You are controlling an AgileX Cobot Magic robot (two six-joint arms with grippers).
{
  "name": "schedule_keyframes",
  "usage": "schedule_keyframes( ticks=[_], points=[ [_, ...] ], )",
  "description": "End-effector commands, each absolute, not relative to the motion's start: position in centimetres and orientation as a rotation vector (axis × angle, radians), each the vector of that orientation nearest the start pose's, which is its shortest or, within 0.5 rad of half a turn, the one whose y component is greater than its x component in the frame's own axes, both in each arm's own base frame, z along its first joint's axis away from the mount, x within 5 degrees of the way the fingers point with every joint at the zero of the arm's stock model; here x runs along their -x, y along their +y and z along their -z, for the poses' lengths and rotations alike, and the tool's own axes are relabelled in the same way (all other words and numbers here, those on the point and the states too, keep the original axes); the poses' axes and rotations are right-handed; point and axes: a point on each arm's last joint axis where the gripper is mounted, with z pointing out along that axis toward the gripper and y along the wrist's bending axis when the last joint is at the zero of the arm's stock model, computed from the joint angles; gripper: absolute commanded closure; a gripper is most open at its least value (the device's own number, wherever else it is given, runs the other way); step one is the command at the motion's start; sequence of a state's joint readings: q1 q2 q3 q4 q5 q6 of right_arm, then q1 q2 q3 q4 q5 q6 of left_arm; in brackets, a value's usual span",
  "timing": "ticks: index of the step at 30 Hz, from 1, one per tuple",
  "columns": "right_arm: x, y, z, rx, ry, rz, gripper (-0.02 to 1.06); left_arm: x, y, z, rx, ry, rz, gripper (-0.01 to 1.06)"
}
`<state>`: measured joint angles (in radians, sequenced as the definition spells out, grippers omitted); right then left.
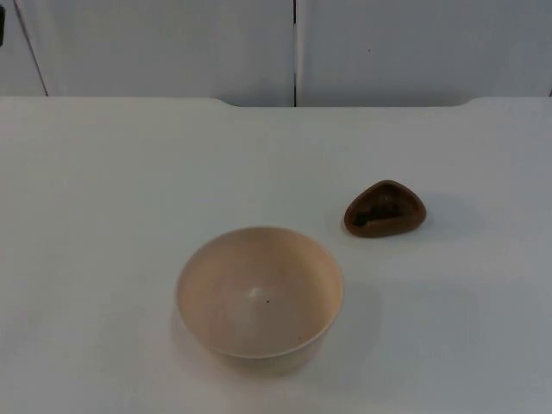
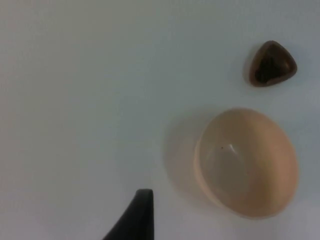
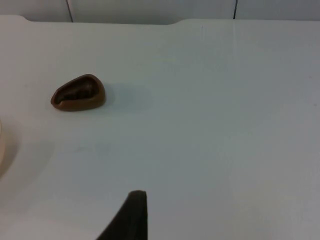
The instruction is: Pick up the bowl with the left hand and pour the coffee beans from the cup into the bowl with the right hand.
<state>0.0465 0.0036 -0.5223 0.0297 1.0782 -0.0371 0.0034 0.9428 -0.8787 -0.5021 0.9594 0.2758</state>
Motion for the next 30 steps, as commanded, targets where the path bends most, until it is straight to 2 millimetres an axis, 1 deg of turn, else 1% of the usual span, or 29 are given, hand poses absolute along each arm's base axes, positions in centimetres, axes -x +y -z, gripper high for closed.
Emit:
schedule_keyframes(
  ticks=[1, 8, 13, 16, 17, 23, 24, 27, 30],
  points=[
    [0.8, 0.2, -28.0, 0.084, 2.044, -0.03, -0.01, -17.2, -3.8, -33.9, -0.155, 2.399, 0.542, 0.0],
    [0.8, 0.2, -28.0, 0.084, 2.044, -0.03, -0.01, -18.0, -3.9, -33.3, -0.155, 2.429, 0.557, 0.0],
    [0.8, 0.2, -28.0, 0.084, 2.044, -0.03, -0.01, -18.9, -4.1, -32.4, -0.16, 2.473, 0.577, 0.0],
    [0.8, 0.2, -28.0, 0.084, 2.044, -0.03, -0.01, -19.5, -5.0, -31.6, -0.209, 2.513, 0.604, 0.0],
    [0.8, 0.2, -28.0, 0.084, 2.044, -0.03, -0.01, -19.5, -5.0, -31.6, -0.209, 2.513, 0.604, 0.0],
    [0.8, 0.2, -28.0, 0.084, 2.044, -0.03, -0.01, -20.7, -7.6, -29.7, -0.346, 2.589, 0.63, 0.0],
    [0.8, 0.2, -28.0, 0.084, 2.044, -0.03, -0.01, -20.7, -7.6, -29.7, -0.346, 2.589, 0.63, 0.0],
    [0.8, 0.2, -28.0, 0.084, 2.044, -0.03, -0.01, -21.5, -8.9, -28.3, -0.382, 2.636, 0.645, 0.0],
    [0.8, 0.2, -28.0, 0.084, 2.044, -0.03, -0.01, -21.9, -9.2, -27.8, -0.392, 2.656, 0.648, 0.0]
  ],
)
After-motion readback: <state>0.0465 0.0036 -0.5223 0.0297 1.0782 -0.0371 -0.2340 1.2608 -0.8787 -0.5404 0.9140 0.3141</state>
